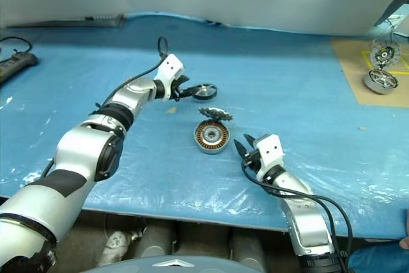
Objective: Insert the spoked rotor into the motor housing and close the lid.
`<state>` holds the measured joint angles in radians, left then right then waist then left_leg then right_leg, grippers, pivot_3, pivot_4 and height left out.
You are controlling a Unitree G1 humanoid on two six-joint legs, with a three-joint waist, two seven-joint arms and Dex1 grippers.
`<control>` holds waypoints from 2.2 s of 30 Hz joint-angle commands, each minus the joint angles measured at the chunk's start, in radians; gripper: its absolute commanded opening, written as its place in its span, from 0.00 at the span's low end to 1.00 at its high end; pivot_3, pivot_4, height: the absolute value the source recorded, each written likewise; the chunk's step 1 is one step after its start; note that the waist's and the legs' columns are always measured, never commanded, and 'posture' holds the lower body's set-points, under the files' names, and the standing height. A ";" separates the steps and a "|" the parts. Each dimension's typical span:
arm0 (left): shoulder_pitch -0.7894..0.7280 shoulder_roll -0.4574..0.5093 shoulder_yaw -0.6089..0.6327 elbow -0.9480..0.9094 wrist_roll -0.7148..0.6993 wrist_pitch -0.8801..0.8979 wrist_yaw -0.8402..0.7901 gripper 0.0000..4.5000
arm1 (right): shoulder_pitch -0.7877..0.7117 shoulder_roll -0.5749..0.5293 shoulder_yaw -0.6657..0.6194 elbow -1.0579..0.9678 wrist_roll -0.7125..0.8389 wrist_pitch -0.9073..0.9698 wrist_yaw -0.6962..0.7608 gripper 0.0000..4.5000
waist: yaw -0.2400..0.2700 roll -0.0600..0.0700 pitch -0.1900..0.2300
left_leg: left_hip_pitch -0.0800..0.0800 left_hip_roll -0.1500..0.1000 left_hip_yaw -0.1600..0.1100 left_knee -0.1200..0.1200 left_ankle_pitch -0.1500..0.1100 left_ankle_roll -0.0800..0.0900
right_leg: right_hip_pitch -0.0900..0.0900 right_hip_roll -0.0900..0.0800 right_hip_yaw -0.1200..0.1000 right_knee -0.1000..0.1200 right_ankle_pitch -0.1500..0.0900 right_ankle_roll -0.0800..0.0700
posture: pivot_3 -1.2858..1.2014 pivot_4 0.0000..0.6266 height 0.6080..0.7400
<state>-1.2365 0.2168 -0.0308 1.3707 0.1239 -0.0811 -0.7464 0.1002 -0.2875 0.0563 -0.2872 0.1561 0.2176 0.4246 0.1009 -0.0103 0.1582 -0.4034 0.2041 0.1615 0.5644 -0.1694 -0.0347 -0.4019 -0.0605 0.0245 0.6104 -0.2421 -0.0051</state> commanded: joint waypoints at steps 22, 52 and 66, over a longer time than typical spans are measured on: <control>0.073 0.026 0.084 -0.047 -0.009 -0.105 -0.072 0.65 | -0.138 -0.076 -0.124 -0.022 0.059 0.135 -0.021 0.36 | -0.003 0.000 0.000 | 0.001 -0.001 -0.010 -0.001 0.000 0.000 | 0.003 0.000 -0.002 -0.002 0.000 0.000 | 0.52 0.24 1.00; 0.971 0.055 0.043 -1.227 -0.273 0.041 -0.058 0.65 | -1.247 -0.060 0.044 1.458 -0.180 -0.200 0.373 0.36 | -0.008 0.011 0.007 | -0.008 0.013 0.005 0.011 0.001 0.003 | -0.006 0.000 -0.009 0.014 -0.006 -0.013 | 0.52 0.24 1.00; 1.073 0.057 -0.010 -1.397 -0.285 0.129 0.026 0.65 | -1.308 0.055 0.007 1.538 -0.186 -0.270 0.359 0.36 | -0.011 0.012 0.008 | -0.013 0.017 0.012 0.012 0.001 0.003 | -0.017 0.004 -0.005 0.017 -0.007 -0.015 | 0.52 0.24 1.00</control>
<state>-0.1744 0.2701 -0.0361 0.0198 -0.1413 0.0465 -0.7311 -1.1695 -0.2395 0.0820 1.2575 -0.0285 -0.0275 0.7877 0.0897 0.0018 0.1658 -0.4164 0.2213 0.1740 0.5760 -0.1684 -0.0314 -0.4187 -0.0565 0.0190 0.6277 -0.2496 -0.0196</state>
